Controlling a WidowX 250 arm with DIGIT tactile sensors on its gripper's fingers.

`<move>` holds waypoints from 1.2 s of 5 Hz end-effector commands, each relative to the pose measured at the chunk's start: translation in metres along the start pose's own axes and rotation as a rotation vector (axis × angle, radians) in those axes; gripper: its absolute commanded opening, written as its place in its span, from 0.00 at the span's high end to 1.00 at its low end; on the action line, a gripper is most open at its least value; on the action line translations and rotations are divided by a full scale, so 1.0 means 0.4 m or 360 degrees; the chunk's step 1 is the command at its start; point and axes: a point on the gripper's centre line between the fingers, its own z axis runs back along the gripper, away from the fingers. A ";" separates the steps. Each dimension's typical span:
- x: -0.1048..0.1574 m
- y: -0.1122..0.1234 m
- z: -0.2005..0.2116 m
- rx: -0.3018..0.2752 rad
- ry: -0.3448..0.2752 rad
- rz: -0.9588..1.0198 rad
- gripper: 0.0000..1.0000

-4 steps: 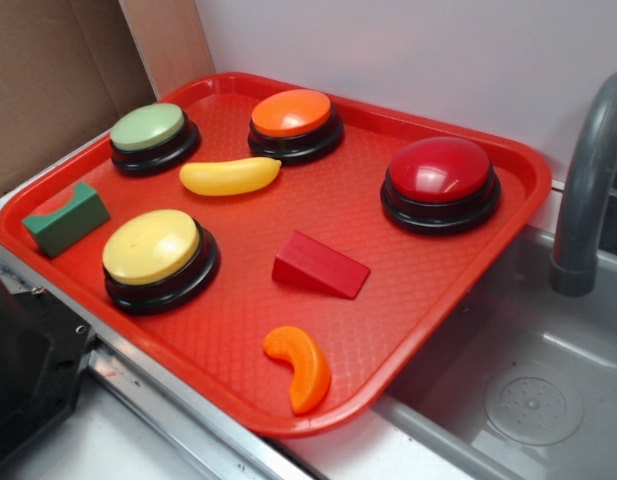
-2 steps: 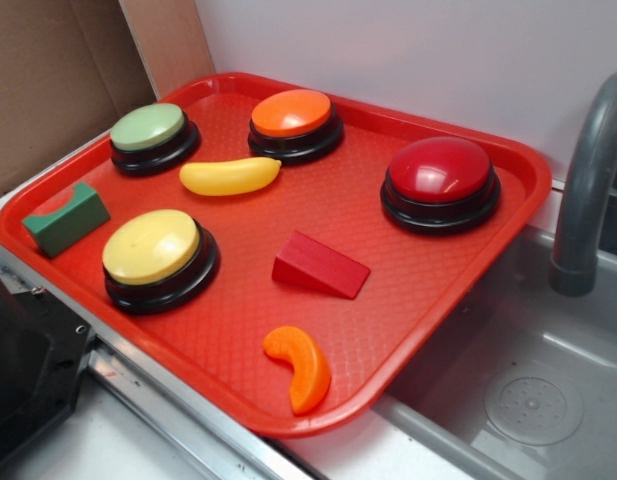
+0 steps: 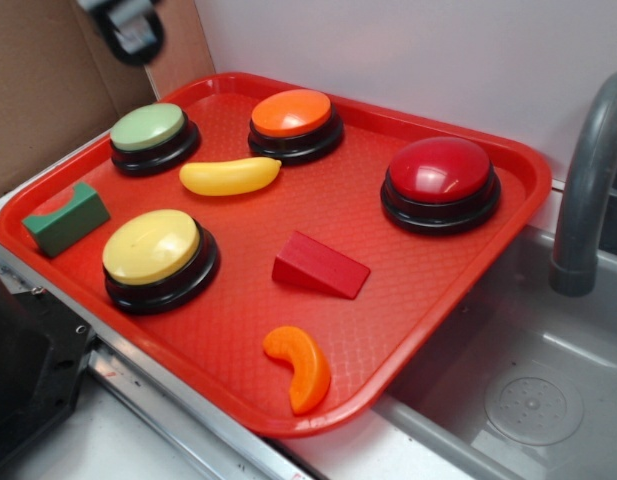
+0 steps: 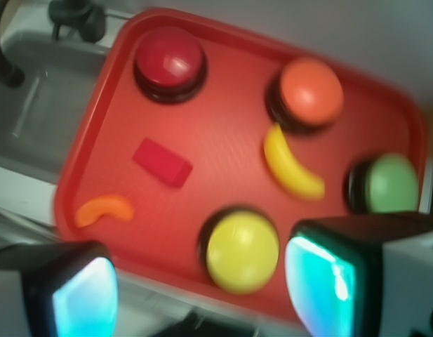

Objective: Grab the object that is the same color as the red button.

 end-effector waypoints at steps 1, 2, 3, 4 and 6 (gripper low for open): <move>0.013 -0.056 -0.152 -0.0087 0.0021 -0.0805 0.00; 0.005 -0.033 -0.209 -0.0182 0.0028 -0.1112 0.00; 0.009 -0.032 -0.274 -0.0267 0.0139 -0.1261 0.00; 0.012 -0.047 -0.333 -0.0327 0.0165 -0.1300 0.00; -0.017 -0.094 -0.392 -0.0209 0.0286 -0.1250 0.00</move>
